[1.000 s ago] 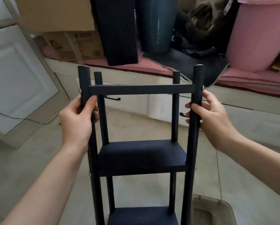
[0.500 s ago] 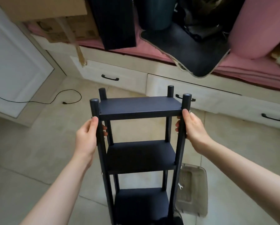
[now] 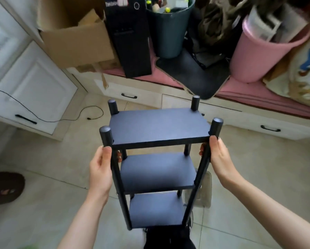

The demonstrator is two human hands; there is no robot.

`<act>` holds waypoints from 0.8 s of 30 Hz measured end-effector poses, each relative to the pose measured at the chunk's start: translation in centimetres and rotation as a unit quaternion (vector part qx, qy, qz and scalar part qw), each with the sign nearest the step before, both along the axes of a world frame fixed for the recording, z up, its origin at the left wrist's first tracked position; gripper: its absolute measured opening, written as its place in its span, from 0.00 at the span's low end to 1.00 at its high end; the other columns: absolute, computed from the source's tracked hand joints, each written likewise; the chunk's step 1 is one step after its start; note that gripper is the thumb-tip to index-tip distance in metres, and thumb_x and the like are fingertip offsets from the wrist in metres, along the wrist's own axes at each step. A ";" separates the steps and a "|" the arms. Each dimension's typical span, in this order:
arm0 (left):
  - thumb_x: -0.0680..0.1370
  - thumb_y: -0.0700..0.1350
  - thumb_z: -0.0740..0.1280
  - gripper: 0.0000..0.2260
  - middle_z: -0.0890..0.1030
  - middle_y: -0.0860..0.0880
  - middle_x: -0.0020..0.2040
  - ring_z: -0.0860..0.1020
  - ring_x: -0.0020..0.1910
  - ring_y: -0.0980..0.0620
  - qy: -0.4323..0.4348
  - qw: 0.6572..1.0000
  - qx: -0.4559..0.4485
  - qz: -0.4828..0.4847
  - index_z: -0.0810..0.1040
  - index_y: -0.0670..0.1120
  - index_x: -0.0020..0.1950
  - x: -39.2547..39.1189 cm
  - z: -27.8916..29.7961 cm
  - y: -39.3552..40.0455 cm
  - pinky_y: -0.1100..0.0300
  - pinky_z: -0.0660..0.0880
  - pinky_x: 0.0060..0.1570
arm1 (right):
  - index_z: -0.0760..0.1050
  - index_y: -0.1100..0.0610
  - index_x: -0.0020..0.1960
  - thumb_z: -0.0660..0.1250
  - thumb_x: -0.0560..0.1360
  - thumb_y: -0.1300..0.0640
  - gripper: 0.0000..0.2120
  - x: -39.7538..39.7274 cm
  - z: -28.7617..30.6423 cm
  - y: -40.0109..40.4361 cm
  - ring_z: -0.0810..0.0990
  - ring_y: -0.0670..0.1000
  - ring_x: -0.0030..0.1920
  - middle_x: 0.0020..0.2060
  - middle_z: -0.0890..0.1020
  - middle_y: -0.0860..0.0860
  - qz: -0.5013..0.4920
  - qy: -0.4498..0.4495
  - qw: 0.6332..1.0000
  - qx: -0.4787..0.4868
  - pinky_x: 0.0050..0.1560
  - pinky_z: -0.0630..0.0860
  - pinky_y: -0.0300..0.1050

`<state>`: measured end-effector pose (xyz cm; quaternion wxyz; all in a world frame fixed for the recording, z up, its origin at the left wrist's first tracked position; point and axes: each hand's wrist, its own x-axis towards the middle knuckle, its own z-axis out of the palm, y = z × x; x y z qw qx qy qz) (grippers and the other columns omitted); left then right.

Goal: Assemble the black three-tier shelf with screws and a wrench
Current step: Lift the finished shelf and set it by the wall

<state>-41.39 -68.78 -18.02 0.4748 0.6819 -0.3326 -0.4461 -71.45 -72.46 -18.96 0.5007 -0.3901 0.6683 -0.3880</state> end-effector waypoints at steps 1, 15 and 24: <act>0.75 0.71 0.61 0.19 0.80 0.54 0.38 0.78 0.40 0.51 -0.002 1.000 -0.007 -0.003 0.80 0.58 0.45 -0.1 1.7 0.5 0.39 0.76 0.52 | 0.68 0.56 0.46 0.52 0.79 0.39 0.20 -0.1 2.1 0.5 0.74 0.49 0.37 0.36 0.74 0.51 0.002 0.002 1.000 -0.006 0.43 0.70 0.44; 0.70 0.76 0.63 0.20 0.80 0.56 0.38 0.77 0.41 0.52 0.034 0.995 -0.073 -0.057 0.80 0.62 0.45 -2.4 22.3 5.6 0.50 0.73 0.48 | 0.72 0.61 0.53 0.56 0.72 0.31 0.32 -1.4 24.6 9.7 0.75 0.44 0.41 0.40 0.76 0.48 -0.087 -0.046 0.994 -0.054 0.45 0.72 0.39; 0.71 0.75 0.63 0.29 0.85 0.55 0.54 0.83 0.55 0.56 0.097 0.979 -0.059 -0.169 0.83 0.55 0.58 -5.0 28.1 6.0 0.55 0.78 0.58 | 0.84 0.45 0.43 0.56 0.72 0.31 0.24 -0.8 28.1 15.9 0.80 0.43 0.39 0.38 0.83 0.40 -0.277 -0.073 0.956 -0.063 0.46 0.72 0.44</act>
